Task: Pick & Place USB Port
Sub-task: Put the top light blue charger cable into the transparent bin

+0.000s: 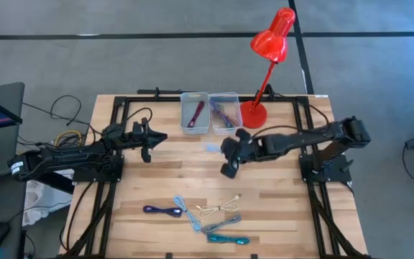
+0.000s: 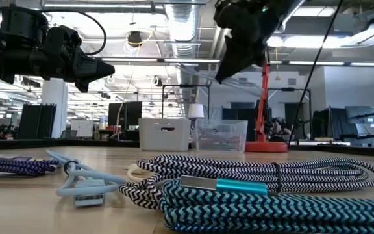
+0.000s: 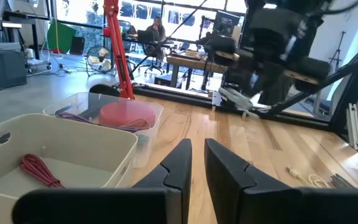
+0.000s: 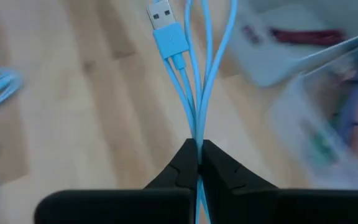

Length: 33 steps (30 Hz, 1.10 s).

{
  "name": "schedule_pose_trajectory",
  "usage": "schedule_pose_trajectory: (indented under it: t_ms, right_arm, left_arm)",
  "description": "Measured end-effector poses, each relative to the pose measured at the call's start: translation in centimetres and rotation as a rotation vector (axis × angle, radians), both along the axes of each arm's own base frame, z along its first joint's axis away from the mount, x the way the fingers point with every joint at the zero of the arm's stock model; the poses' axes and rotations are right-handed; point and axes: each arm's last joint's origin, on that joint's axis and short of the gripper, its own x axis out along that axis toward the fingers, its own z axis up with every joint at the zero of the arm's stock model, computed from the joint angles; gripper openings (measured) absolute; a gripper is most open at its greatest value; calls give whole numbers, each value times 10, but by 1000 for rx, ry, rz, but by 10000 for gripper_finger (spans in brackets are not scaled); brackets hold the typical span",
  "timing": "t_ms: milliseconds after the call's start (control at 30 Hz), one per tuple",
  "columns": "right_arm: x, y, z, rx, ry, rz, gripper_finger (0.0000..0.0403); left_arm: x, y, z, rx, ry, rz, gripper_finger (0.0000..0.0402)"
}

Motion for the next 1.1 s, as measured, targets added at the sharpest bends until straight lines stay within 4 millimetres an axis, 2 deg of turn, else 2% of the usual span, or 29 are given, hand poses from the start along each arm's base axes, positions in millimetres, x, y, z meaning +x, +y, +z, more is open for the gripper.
schedule_pose_trajectory:
  t_ms: [300, 667, 900, 1100]
  right_arm:
    - [2, -52, 3, -74, -1, -108, 0]
    - [-5, -117, 6, -98, -36, -269, 0]
    - [-11, -149, 10, -89, -95, -350, 0]
    - [-14, -164, 13, -76, -145, -389, 0]
  left_arm:
    - [0, 0, 0, 0, 0, 0, 44]
    - [0, 0, 0, 0, 0, 0, 44]
    - [0, 0, 0, 0, 0, 0, 44]
    - [0, 0, 0, 0, 0, 0, 44]
